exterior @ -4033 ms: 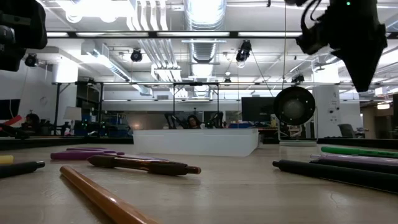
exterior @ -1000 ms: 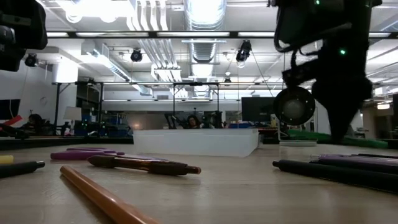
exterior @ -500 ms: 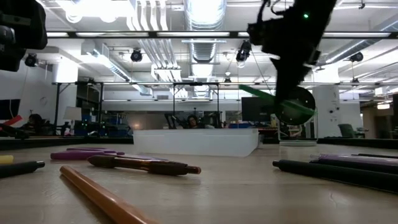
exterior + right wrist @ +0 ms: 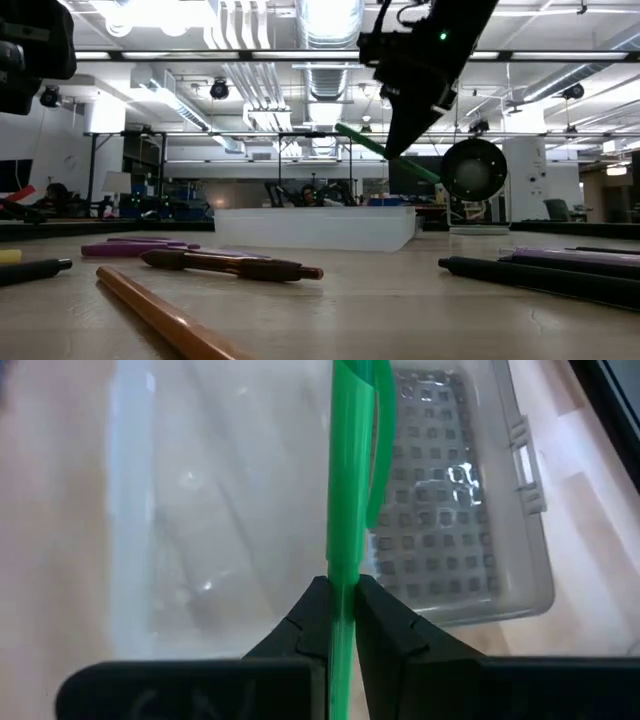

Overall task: Pick & place school supplies into a supply box
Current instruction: Put the green pen into the supply box

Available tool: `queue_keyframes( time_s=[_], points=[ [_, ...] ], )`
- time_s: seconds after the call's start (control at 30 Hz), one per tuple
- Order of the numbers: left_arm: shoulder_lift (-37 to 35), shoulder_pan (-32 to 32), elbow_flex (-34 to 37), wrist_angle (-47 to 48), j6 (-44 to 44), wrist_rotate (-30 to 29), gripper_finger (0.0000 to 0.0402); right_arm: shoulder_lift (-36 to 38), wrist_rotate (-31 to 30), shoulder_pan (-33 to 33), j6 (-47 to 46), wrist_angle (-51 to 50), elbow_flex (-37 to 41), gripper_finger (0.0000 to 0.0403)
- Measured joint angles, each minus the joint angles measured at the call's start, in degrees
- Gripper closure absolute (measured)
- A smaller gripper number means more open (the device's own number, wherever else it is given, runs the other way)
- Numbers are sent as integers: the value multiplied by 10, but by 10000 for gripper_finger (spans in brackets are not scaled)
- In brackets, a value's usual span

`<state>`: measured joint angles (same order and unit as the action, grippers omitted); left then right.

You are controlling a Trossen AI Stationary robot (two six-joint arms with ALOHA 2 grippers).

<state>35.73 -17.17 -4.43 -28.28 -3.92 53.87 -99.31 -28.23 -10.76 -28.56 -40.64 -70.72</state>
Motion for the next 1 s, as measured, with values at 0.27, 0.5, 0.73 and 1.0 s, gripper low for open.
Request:
queue_keyframes(
  time_s=[0.27, 0.5, 0.73, 1.0],
  points=[
    [0, 0, 0, 0, 0, 0, 297, -14, 5, 18, 47, 71, 1, 388],
    [0, 0, 0, 0, 0, -1, 297, -57, 79, 19, 169, 205, -1, 388],
    [0, 0, 0, 0, 0, 0, 297, -91, 82, 21, 178, 158, -49, 388],
    [4, 0, 0, 0, 0, 0, 297, -96, 73, 21, 152, 133, -53, 378]
  ],
)
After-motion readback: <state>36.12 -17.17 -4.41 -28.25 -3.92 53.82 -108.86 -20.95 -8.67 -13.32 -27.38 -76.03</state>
